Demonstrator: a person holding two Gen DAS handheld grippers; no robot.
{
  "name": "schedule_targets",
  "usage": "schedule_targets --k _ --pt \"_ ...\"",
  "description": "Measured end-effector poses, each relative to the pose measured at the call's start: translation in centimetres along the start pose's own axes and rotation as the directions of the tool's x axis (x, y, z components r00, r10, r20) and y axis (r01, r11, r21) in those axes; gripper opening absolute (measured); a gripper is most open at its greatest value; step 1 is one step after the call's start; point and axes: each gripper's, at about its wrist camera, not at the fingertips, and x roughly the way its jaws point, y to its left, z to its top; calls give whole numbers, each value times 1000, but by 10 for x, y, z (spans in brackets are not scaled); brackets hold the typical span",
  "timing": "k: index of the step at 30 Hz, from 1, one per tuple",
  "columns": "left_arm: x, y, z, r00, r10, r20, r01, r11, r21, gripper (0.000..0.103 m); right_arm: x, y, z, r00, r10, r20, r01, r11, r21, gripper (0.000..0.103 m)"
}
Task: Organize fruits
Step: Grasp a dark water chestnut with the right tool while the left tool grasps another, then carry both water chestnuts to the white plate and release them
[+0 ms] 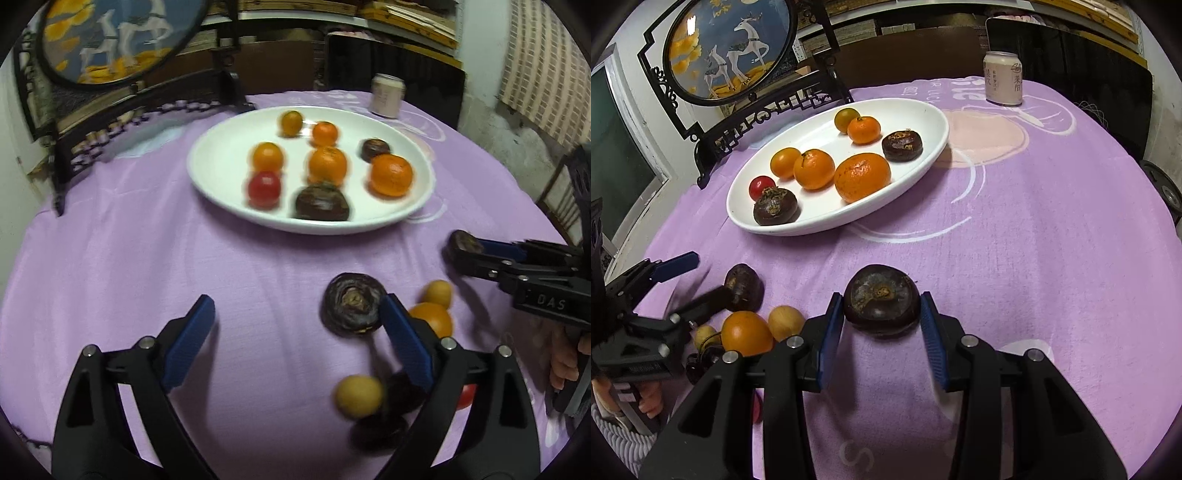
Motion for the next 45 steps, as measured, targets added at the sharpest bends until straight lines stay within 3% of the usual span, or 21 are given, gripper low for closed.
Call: schedule_targets --k 2,3,6,8,13,17,20,21,23,24,25,32,36,39,45 --pt "-4 12 -1 994 105 13 -105 994 -16 92 -1 -2 1 1000 3 3 -3 1000 9 42" --pt "-6 16 -1 993 121 12 -120 992 -31 91 -1 -2 1 1000 4 4 -4 1000 12 42" --pt "-11 29 2 998 64 24 -62 993 -102 89 -2 -2 0 1000 7 3 -7 1000 12 42" --pt "-17 21 3 998 21 59 -16 996 -84 89 -1 -1 0 1000 6 -1 -5 1000 8 42" --pt "-15 -19 -1 996 43 83 -49 996 76 89 1 1 -1 1000 -7 -3 7 1000 -7 42" --pt "3 -29 -9 998 57 19 -59 991 121 87 1 3 -2 1000 -16 1 16 1000 -16 42" --pt "5 -24 -8 999 39 8 -40 994 99 83 2 4 -2 1000 -20 2 20 1000 -20 42" --pt "7 -21 -8 999 34 -1 -34 995 90 79 2 4 -3 1000 -21 3 21 1000 -22 42" --pt "14 -14 -8 999 -15 -41 17 998 56 53 2 5 -3 1000 -27 5 27 999 -29 42" --pt "13 -12 -7 999 -24 -38 26 999 44 51 2 6 -3 999 -33 8 33 999 -36 42" --pt "13 -13 -8 999 -29 -35 31 999 44 40 2 7 -4 999 -38 10 39 998 -42 42" --pt "5 -13 -9 1000 6 -6 -5 999 46 39 2 10 -6 998 -60 22 61 997 -56 42" --pt "-11 -3 0 999 13 36 -13 1000 4 39 -13 8 -2 998 -18 67 20 1000 -22 42" --pt "-24 4 18 997 4 80 -1 1000 -26 40 -36 2 14 986 33 161 -39 999 36 42" --pt "-12 14 68 994 9 106 -3 998 -56 40 -25 10 57 983 74 169 -85 995 56 42"
